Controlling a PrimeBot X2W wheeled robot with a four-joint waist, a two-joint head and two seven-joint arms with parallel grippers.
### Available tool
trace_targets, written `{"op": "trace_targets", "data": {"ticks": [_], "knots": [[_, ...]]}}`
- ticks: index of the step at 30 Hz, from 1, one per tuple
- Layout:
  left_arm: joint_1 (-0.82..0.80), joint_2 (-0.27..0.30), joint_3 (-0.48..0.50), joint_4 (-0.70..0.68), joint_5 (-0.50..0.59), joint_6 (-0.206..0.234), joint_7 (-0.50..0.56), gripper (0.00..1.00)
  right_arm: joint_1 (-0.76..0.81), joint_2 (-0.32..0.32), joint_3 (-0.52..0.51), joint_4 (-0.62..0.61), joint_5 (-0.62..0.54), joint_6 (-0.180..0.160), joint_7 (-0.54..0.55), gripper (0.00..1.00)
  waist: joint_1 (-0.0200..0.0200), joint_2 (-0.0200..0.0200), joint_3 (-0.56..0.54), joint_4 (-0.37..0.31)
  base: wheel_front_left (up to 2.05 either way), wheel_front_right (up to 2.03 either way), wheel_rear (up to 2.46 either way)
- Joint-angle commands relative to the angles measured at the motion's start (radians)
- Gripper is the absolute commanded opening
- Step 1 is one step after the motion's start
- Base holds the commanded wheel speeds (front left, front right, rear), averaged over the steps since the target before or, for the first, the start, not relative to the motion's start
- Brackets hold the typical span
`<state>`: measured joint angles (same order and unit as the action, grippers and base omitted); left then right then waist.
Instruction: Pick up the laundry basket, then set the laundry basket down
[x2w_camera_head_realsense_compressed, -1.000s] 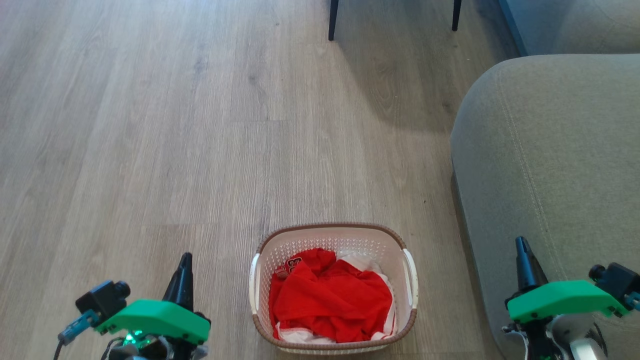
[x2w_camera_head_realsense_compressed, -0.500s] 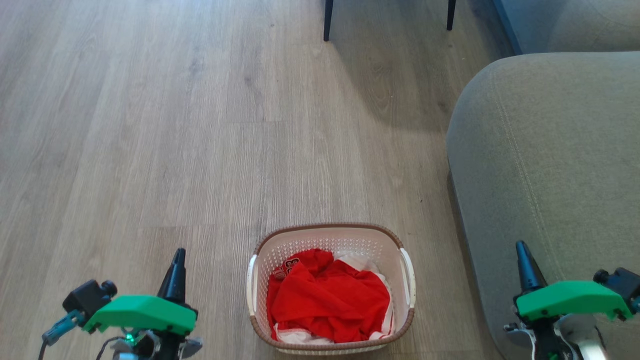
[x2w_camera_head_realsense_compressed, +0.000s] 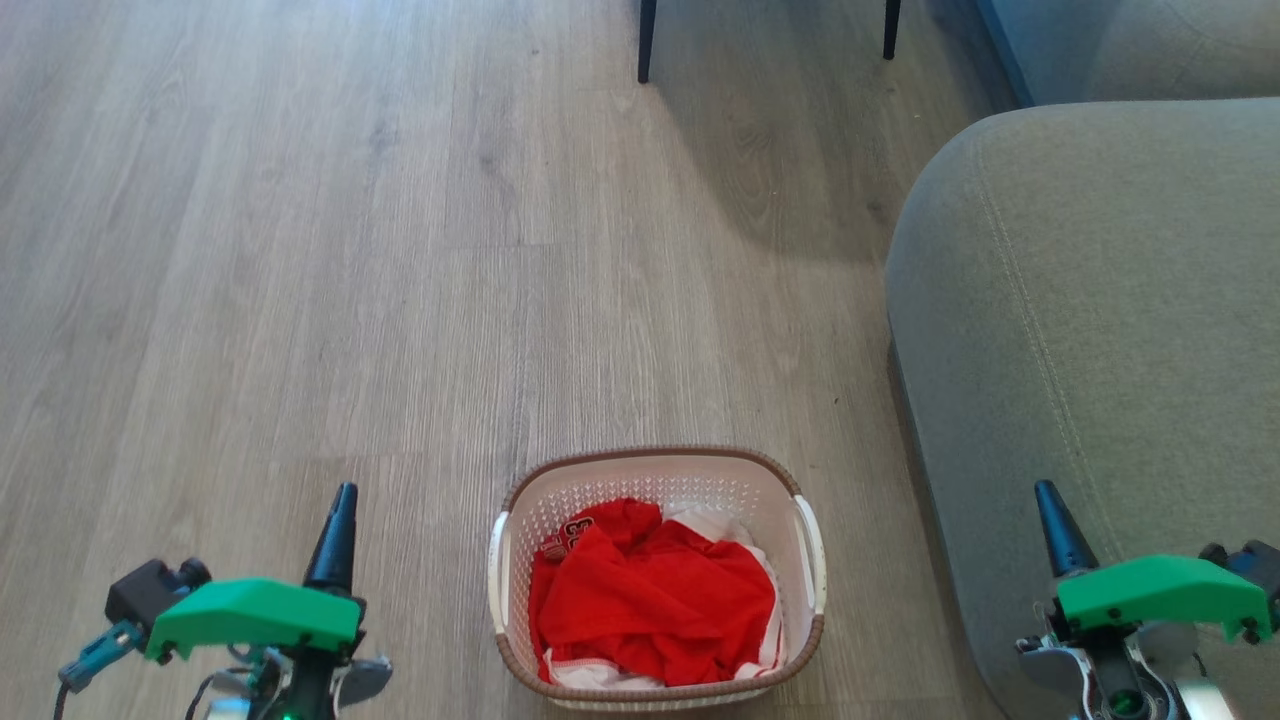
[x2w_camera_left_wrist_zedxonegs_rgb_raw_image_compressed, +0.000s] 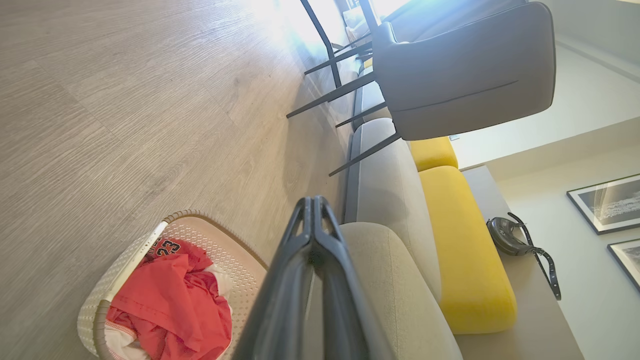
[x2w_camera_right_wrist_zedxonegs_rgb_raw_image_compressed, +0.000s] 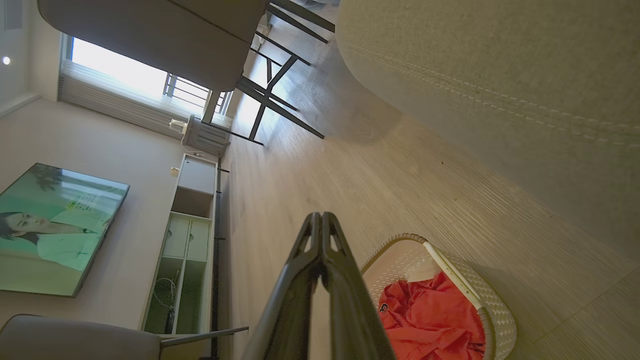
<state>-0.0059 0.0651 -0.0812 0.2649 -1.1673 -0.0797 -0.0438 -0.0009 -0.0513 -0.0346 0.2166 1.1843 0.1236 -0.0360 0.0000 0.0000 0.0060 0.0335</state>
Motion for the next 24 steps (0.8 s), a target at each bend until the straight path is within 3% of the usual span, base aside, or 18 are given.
{"op": "trace_targets", "data": {"ticks": [1,24], "knots": [[-0.055,0.018,0.038,-0.03,-0.027,-0.007,0.008,0.0,-0.06,-0.021,0.006,-0.025,0.027,0.005,0.009,0.0,0.0,0.0,0.0,-0.001,0.0,0.0,0.0],[-0.081,0.016,0.106,-0.025,-0.291,-0.033,0.076,0.0,-0.086,-0.022,-0.025,0.005,0.276,0.006,0.077,0.0,0.0,0.0,-0.002,-0.02,0.0,0.0,0.0]]}}
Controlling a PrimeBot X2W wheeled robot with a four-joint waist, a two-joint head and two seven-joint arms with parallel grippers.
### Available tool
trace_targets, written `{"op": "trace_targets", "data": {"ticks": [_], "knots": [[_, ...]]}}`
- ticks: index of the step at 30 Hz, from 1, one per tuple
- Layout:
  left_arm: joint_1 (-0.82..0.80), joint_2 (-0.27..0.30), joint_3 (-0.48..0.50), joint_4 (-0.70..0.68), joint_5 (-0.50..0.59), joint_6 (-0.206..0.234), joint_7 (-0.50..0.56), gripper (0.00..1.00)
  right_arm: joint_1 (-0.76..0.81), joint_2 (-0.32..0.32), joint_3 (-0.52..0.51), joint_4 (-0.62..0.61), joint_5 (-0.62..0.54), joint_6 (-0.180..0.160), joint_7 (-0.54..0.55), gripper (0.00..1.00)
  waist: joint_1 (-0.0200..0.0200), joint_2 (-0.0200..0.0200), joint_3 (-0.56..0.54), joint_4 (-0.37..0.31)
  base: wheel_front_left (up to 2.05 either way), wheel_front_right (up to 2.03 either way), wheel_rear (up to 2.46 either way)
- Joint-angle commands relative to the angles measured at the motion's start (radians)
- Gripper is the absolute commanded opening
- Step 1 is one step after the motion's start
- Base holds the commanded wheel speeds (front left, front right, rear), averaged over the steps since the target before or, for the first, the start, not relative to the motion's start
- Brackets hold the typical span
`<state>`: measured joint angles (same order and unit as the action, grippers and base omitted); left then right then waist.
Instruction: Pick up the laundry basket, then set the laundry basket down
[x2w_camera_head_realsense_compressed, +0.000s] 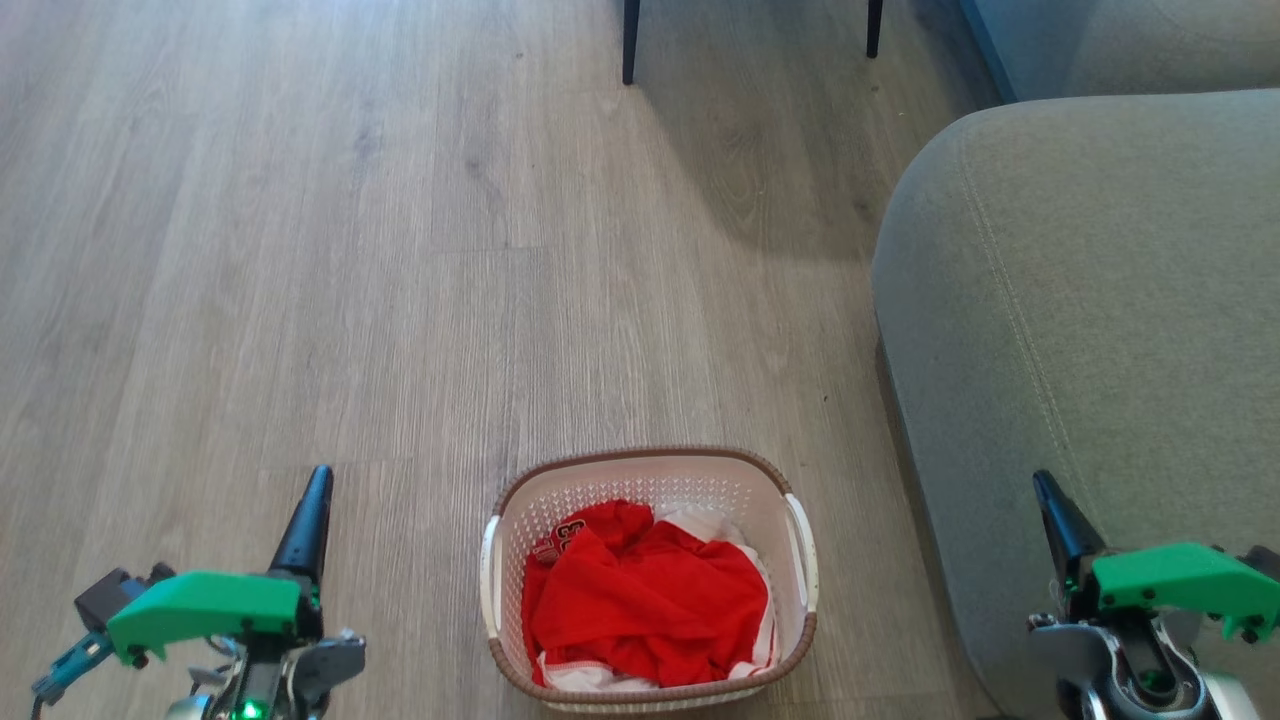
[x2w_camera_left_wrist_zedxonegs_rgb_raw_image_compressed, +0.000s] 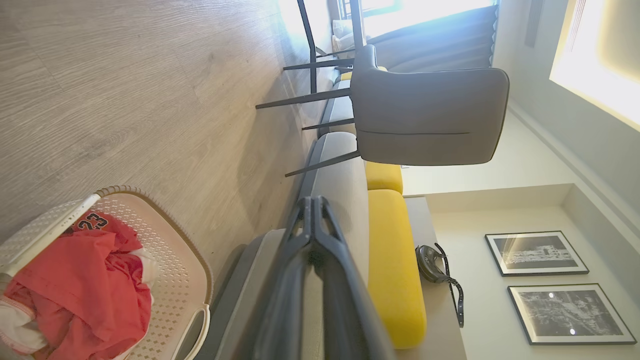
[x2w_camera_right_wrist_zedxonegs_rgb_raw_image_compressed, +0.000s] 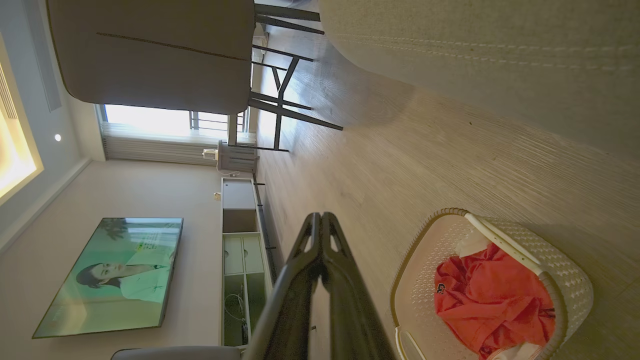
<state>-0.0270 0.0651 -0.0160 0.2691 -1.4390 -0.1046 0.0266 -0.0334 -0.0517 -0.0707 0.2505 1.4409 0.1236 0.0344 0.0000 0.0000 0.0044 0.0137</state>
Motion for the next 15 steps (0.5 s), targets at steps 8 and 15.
{"op": "trace_targets", "data": {"ticks": [8,15], "knots": [[-0.069,0.015,0.065,-0.028,-0.11,-0.017,0.03,0.0,-0.062,-0.021,-0.001,-0.018,0.106,0.007,0.03,0.0,0.0,0.0,-0.001,-0.007,0.0,0.0,0.0],[-0.076,0.014,0.087,-0.026,-0.19,-0.025,0.052,0.0,-0.07,-0.021,-0.011,-0.009,0.181,0.007,0.051,0.0,0.0,0.0,-0.001,-0.013,0.0,0.0,0.0]]}}
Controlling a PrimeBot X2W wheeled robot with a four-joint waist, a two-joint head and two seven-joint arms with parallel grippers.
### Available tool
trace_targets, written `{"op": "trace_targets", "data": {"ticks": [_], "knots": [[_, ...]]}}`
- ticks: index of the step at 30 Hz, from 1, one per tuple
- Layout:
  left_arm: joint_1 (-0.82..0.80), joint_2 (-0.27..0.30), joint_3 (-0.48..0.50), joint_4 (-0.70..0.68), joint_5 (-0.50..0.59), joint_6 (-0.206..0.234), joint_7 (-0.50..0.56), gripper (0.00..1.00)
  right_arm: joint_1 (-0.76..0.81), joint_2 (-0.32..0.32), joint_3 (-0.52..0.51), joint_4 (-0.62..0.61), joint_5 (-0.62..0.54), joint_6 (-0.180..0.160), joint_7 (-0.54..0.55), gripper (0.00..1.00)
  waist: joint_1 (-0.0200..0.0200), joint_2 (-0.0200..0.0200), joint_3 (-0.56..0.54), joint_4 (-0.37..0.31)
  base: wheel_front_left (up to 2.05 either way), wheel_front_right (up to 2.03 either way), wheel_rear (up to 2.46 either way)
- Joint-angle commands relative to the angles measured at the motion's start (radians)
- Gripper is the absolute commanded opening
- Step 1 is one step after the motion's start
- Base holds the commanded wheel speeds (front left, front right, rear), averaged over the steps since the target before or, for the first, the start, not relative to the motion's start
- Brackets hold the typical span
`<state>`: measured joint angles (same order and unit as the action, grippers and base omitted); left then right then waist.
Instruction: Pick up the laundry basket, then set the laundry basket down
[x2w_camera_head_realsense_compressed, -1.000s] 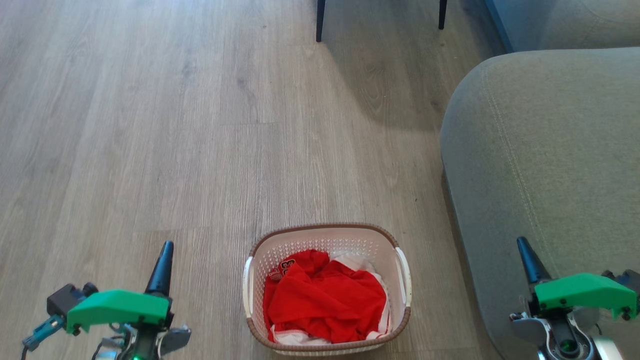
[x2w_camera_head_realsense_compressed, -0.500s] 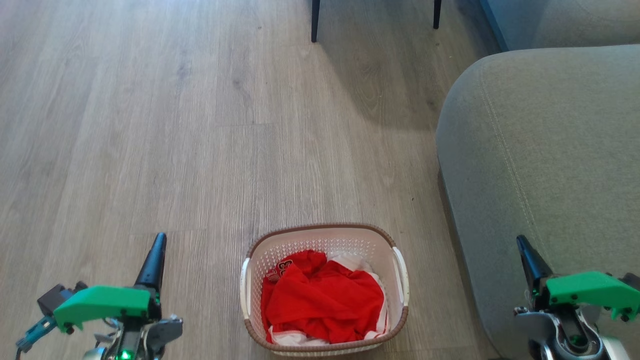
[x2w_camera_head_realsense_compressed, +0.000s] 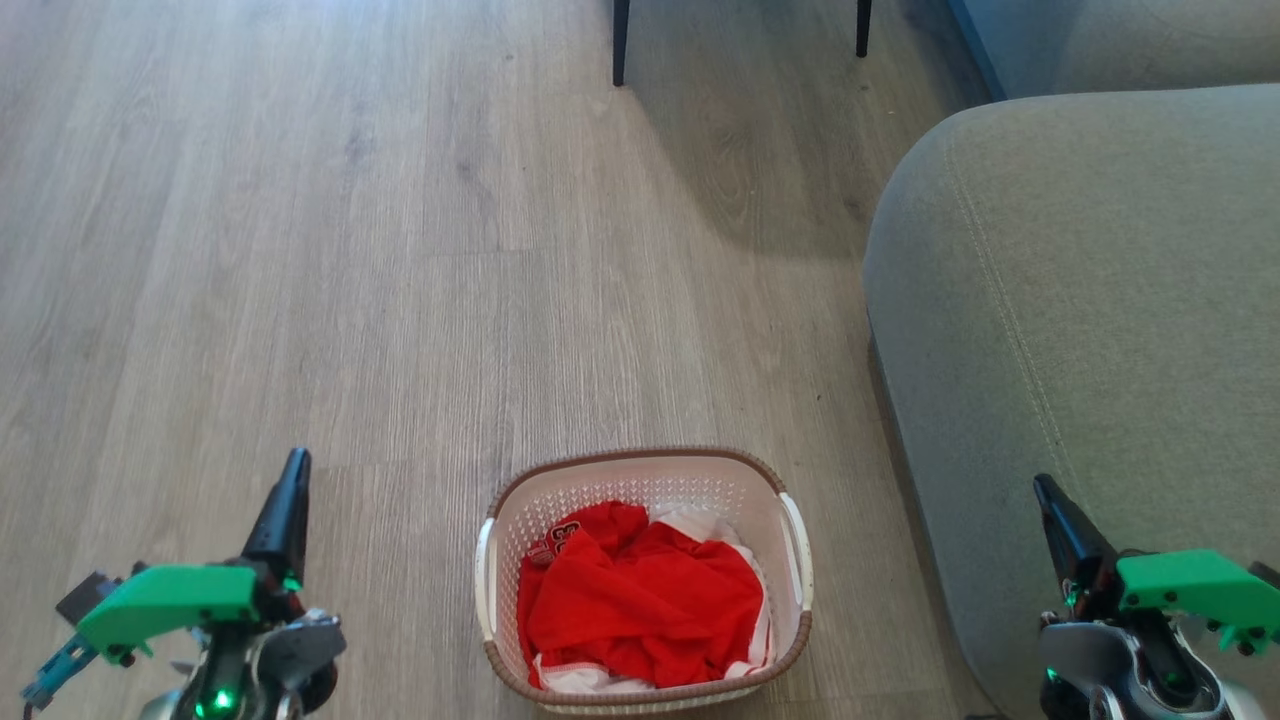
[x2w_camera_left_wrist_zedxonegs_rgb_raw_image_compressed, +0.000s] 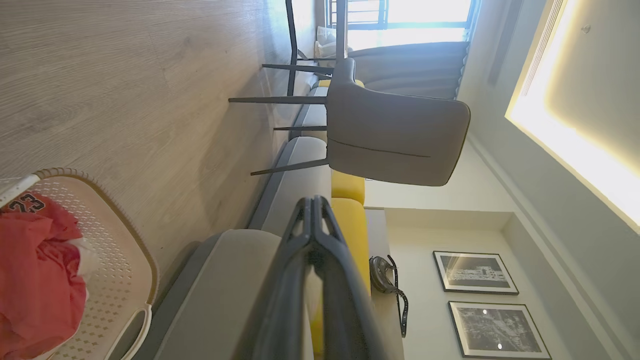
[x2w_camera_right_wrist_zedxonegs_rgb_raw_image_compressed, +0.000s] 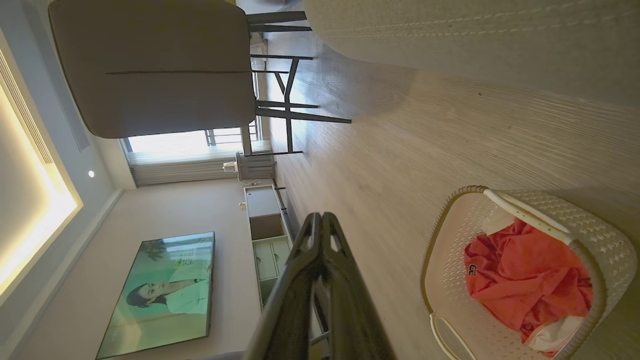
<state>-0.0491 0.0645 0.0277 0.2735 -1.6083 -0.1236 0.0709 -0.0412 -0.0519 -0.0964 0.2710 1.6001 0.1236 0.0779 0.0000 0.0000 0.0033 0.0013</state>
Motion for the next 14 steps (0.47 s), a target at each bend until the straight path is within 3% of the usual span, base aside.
{"op": "trace_targets", "data": {"ticks": [1,14], "knots": [[-0.054,0.014,0.043,-0.031,-0.021,-0.006,0.007,0.0,-0.063,-0.021,0.015,-0.03,0.022,0.007,0.007,0.0,0.0,0.0,0.0,0.0,0.0,0.0,0.0],[-0.056,0.01,0.052,-0.03,-0.028,-0.007,0.015,0.0,-0.064,-0.017,0.009,-0.028,0.03,0.007,0.014,0.0,0.0,0.0,0.0,-0.001,0.0,0.0,0.0]]}}
